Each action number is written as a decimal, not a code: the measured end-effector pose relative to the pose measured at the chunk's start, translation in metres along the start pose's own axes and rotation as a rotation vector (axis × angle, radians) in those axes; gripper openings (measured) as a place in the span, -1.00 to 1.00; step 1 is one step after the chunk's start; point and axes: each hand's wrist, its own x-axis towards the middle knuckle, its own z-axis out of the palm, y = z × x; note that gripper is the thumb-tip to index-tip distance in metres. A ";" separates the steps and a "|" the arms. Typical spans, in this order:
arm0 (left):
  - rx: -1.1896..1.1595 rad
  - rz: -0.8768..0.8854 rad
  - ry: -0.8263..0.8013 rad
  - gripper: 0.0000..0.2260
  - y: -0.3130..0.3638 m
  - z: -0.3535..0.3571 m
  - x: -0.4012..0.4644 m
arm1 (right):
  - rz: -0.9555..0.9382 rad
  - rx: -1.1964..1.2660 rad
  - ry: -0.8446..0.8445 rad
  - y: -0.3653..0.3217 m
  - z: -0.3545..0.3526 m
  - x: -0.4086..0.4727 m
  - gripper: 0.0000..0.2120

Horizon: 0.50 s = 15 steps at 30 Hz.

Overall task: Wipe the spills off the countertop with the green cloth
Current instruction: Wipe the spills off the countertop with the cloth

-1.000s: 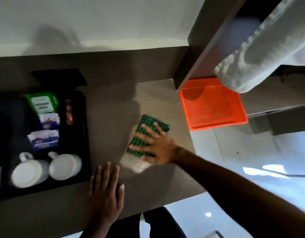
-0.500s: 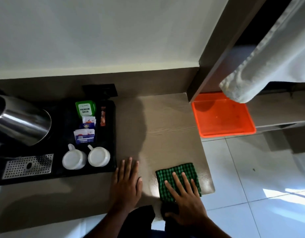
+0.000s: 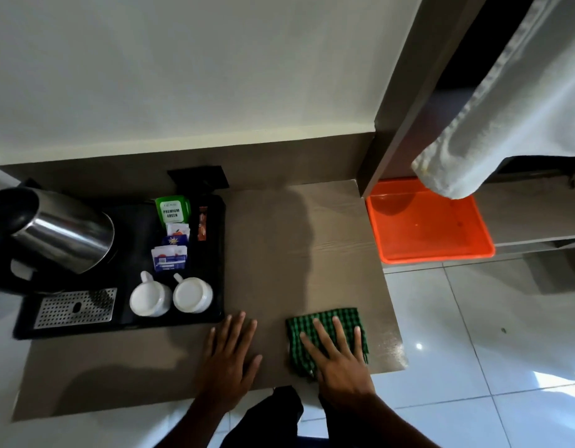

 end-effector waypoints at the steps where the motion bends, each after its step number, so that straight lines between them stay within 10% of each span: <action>1: 0.015 -0.018 0.002 -0.38 -0.006 0.004 -0.008 | 0.032 0.000 -0.026 -0.008 -0.003 0.014 -0.20; 5: 0.028 -0.120 0.007 -0.39 -0.020 0.007 -0.032 | 0.044 0.055 0.047 -0.041 -0.017 0.082 -0.14; 11: 0.007 -0.213 0.009 -0.40 -0.022 0.003 -0.045 | -0.518 -0.192 -0.033 -0.026 0.018 0.030 -0.30; 15: -0.105 -0.178 0.032 -0.40 0.005 -0.006 -0.027 | -0.360 -0.197 -0.059 0.045 0.012 -0.026 -0.34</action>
